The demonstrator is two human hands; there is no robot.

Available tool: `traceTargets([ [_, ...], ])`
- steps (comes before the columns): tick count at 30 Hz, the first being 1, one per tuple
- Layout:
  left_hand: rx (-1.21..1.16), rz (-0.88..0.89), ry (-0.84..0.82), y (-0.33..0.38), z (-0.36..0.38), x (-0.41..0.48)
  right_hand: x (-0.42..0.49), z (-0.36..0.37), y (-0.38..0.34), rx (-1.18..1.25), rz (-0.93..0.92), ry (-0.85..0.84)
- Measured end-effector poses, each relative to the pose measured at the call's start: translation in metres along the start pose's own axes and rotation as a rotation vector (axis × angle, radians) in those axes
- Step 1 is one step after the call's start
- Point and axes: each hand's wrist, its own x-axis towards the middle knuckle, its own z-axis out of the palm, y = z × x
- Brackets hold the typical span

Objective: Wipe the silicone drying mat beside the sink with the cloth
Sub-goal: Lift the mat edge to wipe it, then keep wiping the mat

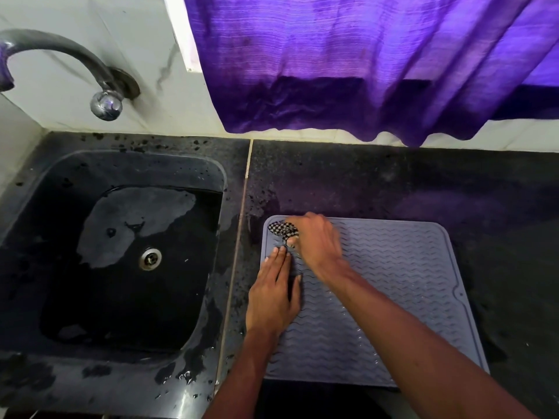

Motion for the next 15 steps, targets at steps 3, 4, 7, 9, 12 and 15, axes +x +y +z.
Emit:
traceTargets([
  [3, -0.029, -0.013, -0.004, 0.001, -0.001, 0.0, -0.003, 0.006, -0.009, 0.034, -0.037, 0.037],
  [4, -0.038, -0.018, -0.004, 0.002, -0.002, 0.0, -0.005, 0.009, -0.011, 0.033, -0.043, 0.033],
  [7, -0.054, -0.022, -0.01, 0.003, -0.004, -0.001, -0.006, 0.017, -0.011, 0.025, -0.029, 0.047],
  [9, -0.061, -0.015, -0.016, 0.003, -0.006, 0.001, -0.003, 0.015, -0.01, 0.027, -0.03, 0.041],
  [12, -0.094, -0.045, -0.033, 0.005, -0.008, 0.001, -0.001, 0.005, -0.01, 0.093, -0.033, -0.023],
  [15, -0.298, -0.14, 0.018, 0.004, -0.012, 0.002, -0.01, -0.001, -0.005, 0.171, -0.011, 0.02],
])
